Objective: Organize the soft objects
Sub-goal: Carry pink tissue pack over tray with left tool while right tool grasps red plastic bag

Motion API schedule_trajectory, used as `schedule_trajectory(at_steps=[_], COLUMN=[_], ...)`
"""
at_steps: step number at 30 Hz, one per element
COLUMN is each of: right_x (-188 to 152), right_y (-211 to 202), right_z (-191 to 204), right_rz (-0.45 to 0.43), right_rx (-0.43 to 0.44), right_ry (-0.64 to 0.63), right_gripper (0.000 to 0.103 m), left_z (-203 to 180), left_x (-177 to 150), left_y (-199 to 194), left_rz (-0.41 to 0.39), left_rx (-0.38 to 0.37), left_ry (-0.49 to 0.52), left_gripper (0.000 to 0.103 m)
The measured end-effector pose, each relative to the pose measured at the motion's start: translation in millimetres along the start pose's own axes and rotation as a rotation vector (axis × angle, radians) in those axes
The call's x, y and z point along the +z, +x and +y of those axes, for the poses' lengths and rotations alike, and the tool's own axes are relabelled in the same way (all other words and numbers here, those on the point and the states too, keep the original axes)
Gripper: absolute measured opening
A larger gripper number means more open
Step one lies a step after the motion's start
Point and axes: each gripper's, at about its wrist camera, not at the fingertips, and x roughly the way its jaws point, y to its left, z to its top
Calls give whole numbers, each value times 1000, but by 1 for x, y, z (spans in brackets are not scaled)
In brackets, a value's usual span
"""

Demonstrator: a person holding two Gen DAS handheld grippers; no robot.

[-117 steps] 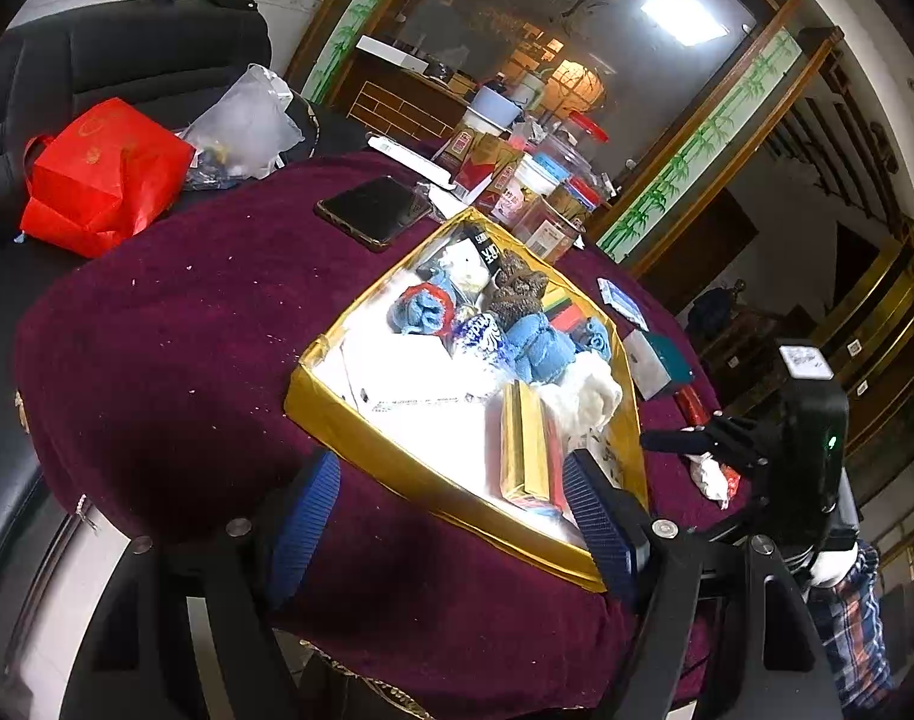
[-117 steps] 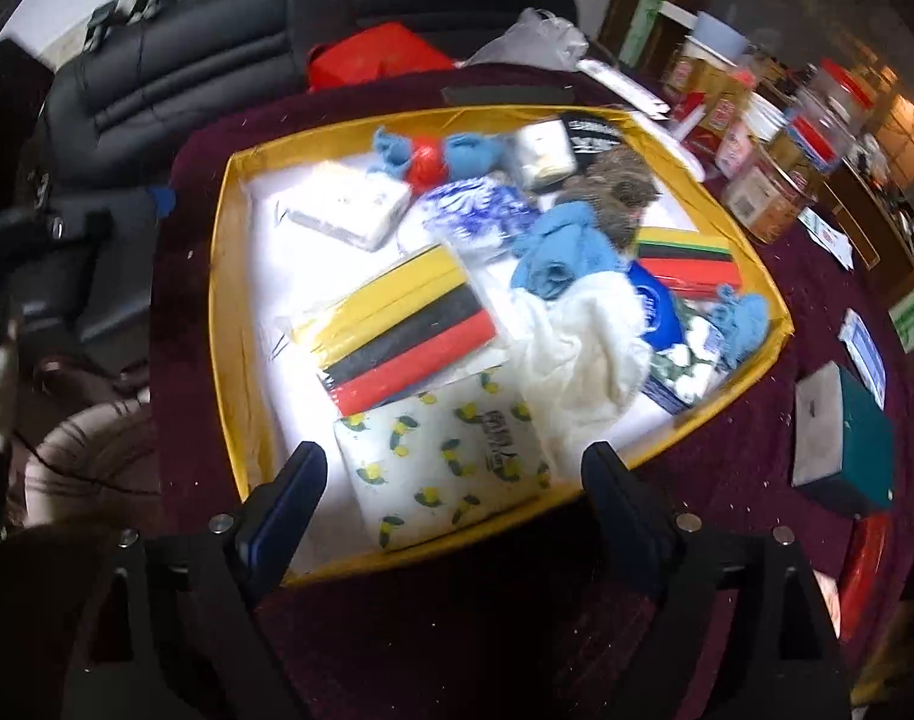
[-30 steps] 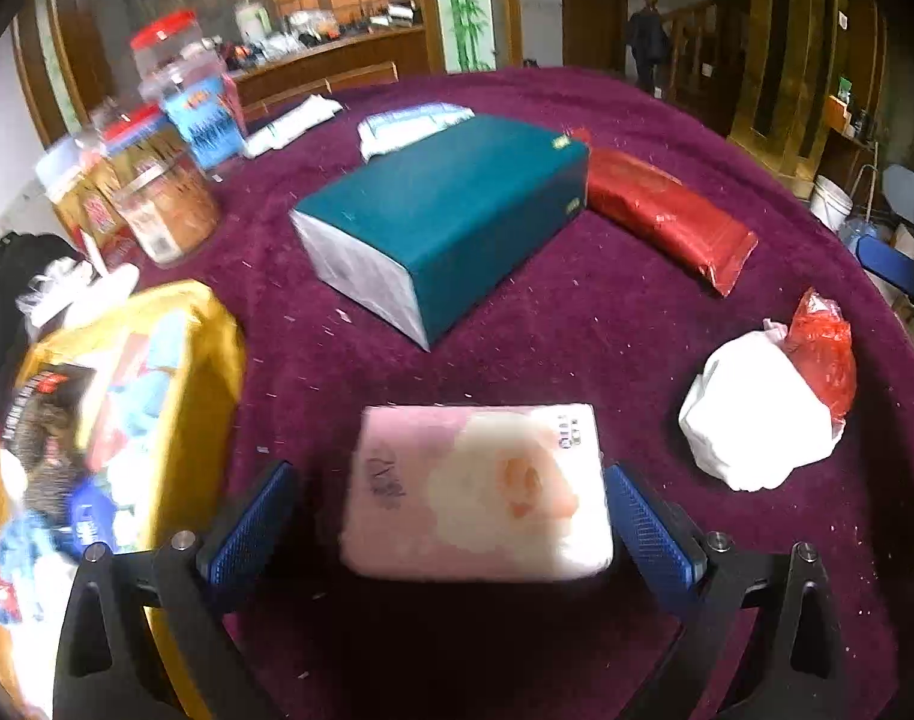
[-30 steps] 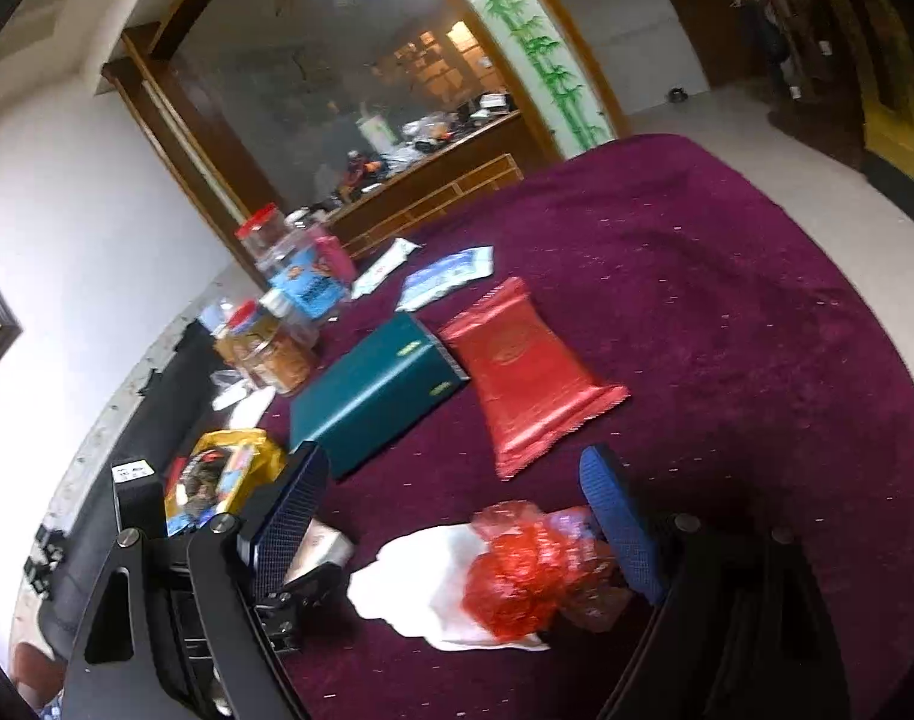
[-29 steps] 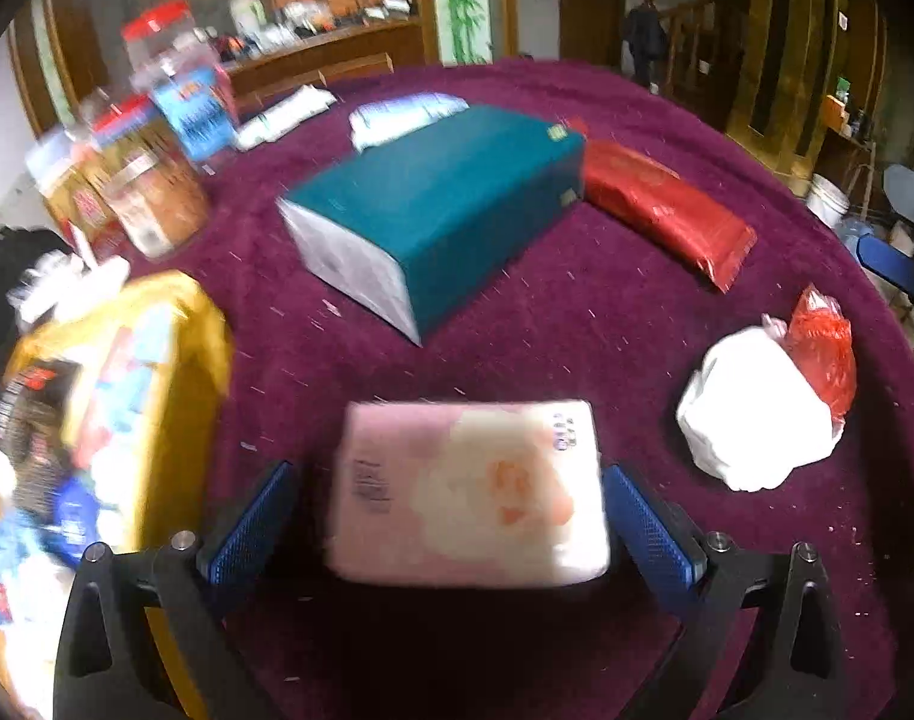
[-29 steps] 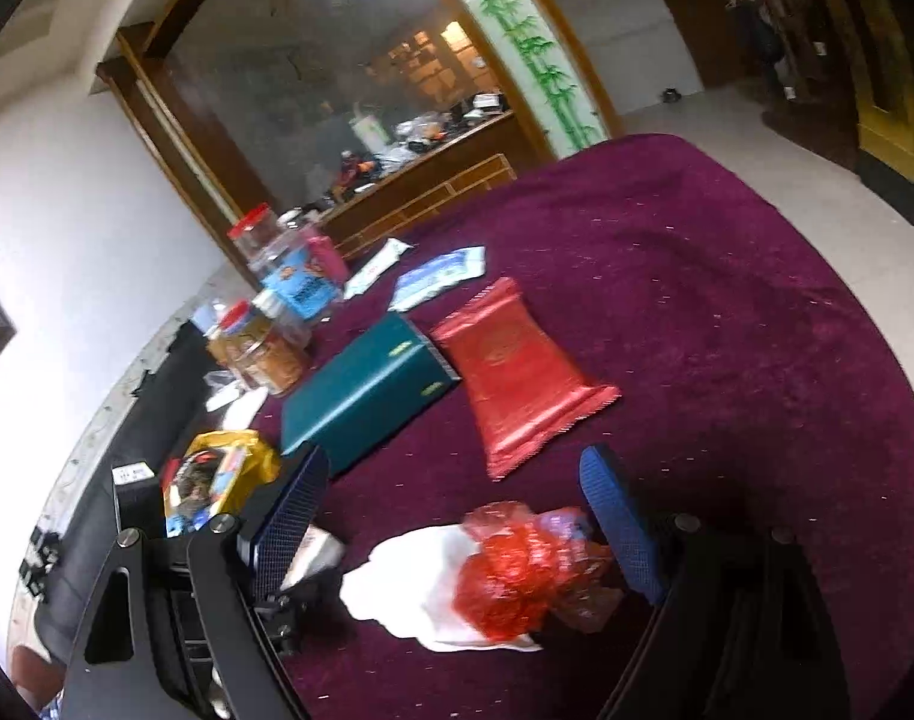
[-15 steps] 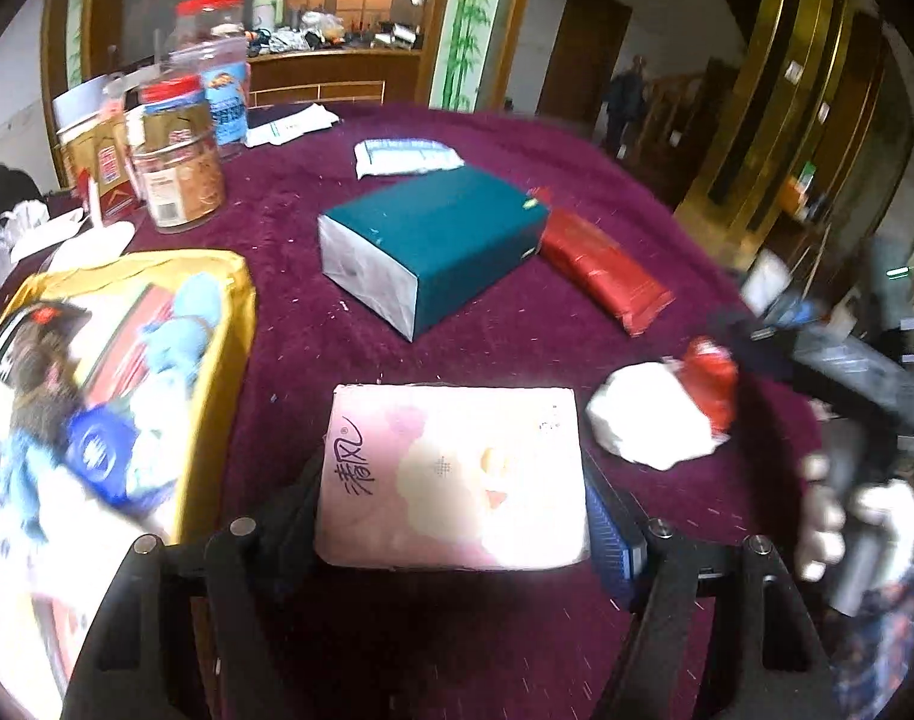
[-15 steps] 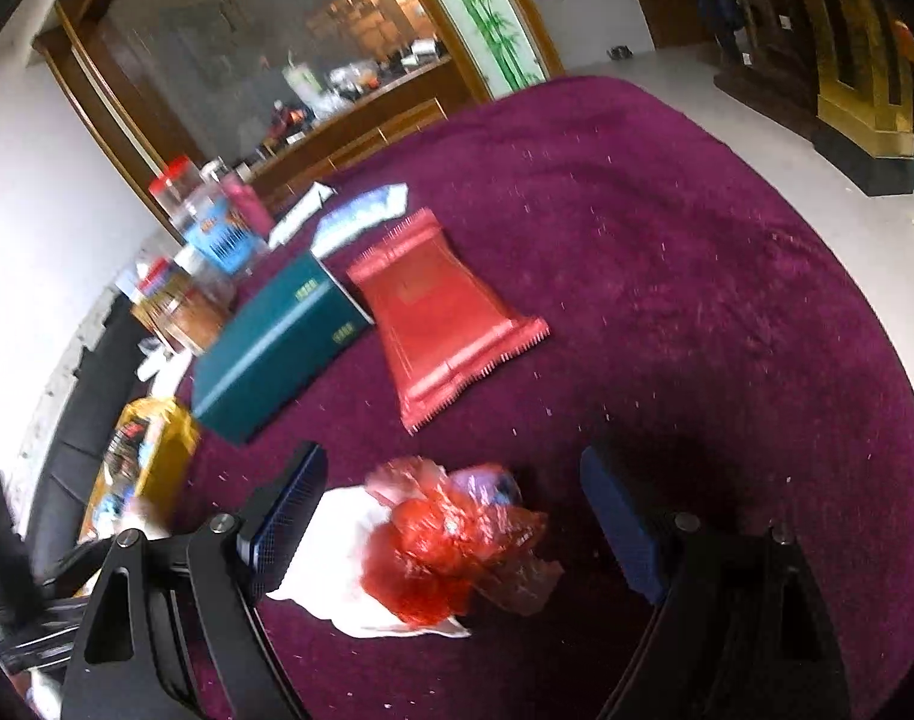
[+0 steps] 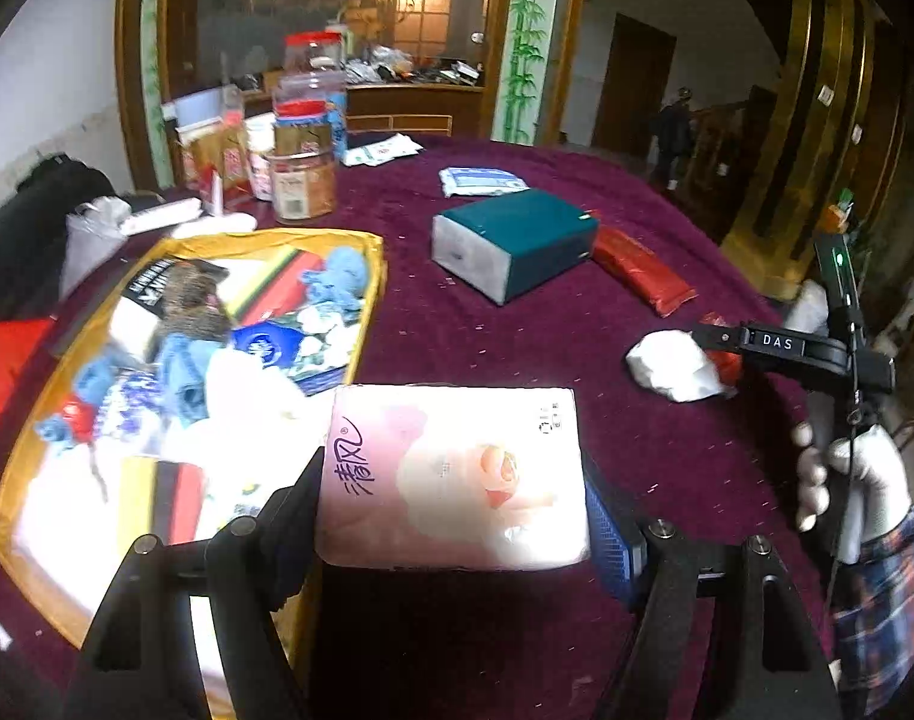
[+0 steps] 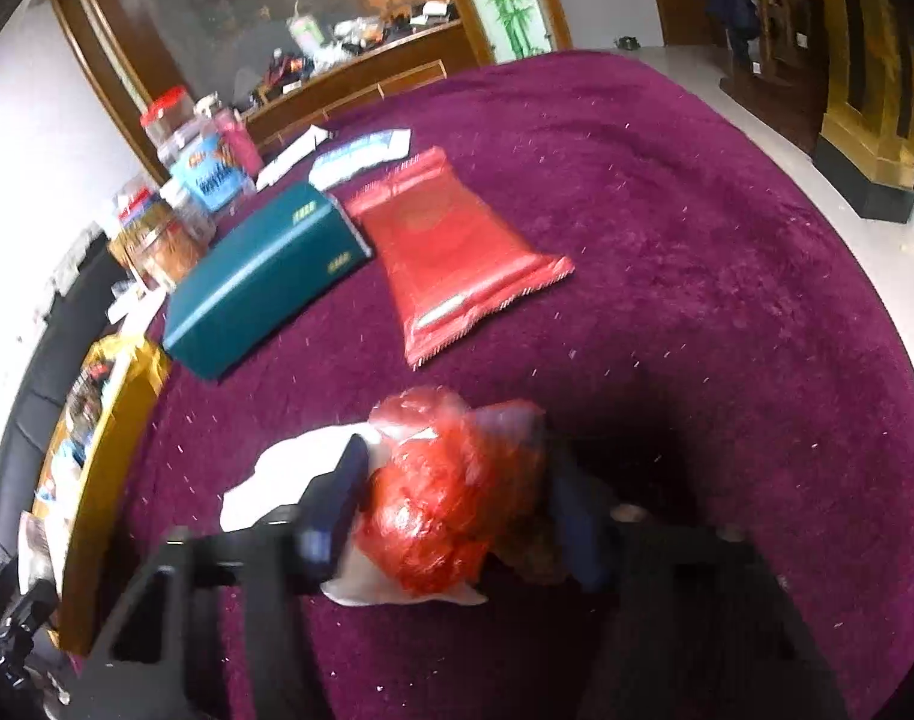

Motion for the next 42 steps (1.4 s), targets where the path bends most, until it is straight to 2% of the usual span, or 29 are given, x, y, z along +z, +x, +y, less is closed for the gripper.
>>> schedule_trajectory(at_steps=[6,19,31,42], right_x=[-3,4,5,5], right_y=[-3,-25,-27,-25], right_z=[7,-8,-9,-11], right_rz=[-30,-151,-168,-173], right_rx=[-28,-62,-78,-89], right_ry=[-41,24,17,20], right_gripper=[47,47,47,47], left_z=[-5,-16,-20,-16], left_x=[-9,-13,-17,-19], left_y=[-5,-24,-46,-54], left_rz=[-18,-85,-166,-187], left_rx=[69,165,231,244], left_ry=[45,114,156,156], left_gripper=[79,79,79,79])
